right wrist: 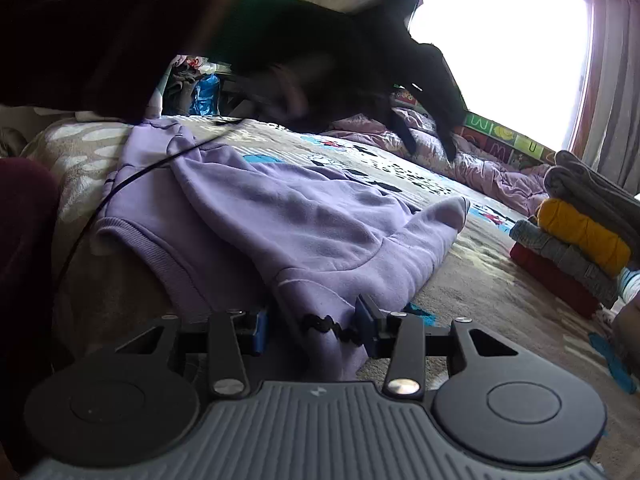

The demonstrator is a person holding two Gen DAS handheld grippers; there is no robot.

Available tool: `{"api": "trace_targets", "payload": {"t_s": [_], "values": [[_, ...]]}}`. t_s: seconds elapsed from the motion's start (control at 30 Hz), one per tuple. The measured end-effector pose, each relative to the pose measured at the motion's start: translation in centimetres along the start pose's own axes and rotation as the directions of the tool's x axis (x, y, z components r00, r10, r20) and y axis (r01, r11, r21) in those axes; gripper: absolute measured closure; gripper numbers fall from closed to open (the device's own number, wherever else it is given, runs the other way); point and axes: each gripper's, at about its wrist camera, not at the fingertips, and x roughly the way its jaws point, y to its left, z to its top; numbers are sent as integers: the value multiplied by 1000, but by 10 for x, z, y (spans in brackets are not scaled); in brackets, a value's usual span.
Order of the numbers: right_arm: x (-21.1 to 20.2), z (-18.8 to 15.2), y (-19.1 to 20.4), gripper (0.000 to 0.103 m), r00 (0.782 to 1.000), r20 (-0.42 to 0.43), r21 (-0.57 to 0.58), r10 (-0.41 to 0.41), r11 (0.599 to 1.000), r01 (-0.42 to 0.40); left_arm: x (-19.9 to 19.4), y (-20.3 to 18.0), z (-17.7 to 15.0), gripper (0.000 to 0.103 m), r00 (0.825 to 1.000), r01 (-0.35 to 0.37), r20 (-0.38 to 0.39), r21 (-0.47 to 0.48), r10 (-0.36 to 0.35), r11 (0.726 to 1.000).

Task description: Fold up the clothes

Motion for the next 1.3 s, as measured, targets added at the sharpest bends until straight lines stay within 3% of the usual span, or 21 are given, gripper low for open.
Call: {"api": "trace_targets", "payload": {"t_s": [0.1, 0.2, 0.3, 0.4, 0.47, 0.53, 0.63, 0.73, 0.9, 0.93, 1.1, 1.2, 1.3], "values": [[3, 0, -1, 59, 1000, -4, 11, 17, 1000, -17, 30, 0, 18, 57, 999, -13, -39, 8, 13, 1000], [7, 0, -2, 59, 999, -7, 27, 37, 999, -37, 58, -1, 30, 68, 995, -26, -90, 27, 29, 999], [10, 0, -5, 59, 998, -11, 48, 57, 997, -56, 81, -1, 36, 69, 989, -41, -142, 33, 45, 999], [13, 0, -8, 59, 997, -14, 68, 74, 995, -73, 97, 5, 33, 90, 980, -40, -192, 32, 46, 999], [16, -1, -11, 59, 996, -17, 83, 87, 993, -86, 94, 21, 33, 92, 989, -2, -151, -61, -8, 998], [17, -3, -14, 59, 995, -16, 98, 99, 990, -97, 92, 53, 25, 92, 991, 62, -97, -257, -89, 964], [18, -5, -17, 59, 994, -13, 114, 112, 987, -110, 101, 94, -3, 92, 986, 121, -44, -479, -162, 869], [18, -5, -18, 58, 993, -11, 126, 120, 985, -118, 107, 112, -25, 92, 979, 171, 7, -577, -205, 798], [19, -6, -19, 58, 992, -8, 136, 128, 983, -125, 106, 122, -29, 92, 980, 169, 22, -621, -199, 765], [19, -6, -19, 58, 992, -8, 136, 129, 983, -126, 106, 122, -28, 92, 980, 166, 19, -617, -196, 770], [21, -5, -21, 58, 991, -9, 136, 134, 982, -131, 98, 100, -7, 86, 995, 55, -49, -453, -87, 890], [21, -5, -20, 58, 991, -10, 134, 132, 983, -129, 76, 81, 7, 85, 999, -36, -19, -296, 31, 954], [21, -4, -19, 58, 992, -12, 133, 129, 983, -126, 60, 61, 18, 85, 997, -73, 24, -143, 77, 987]]}}
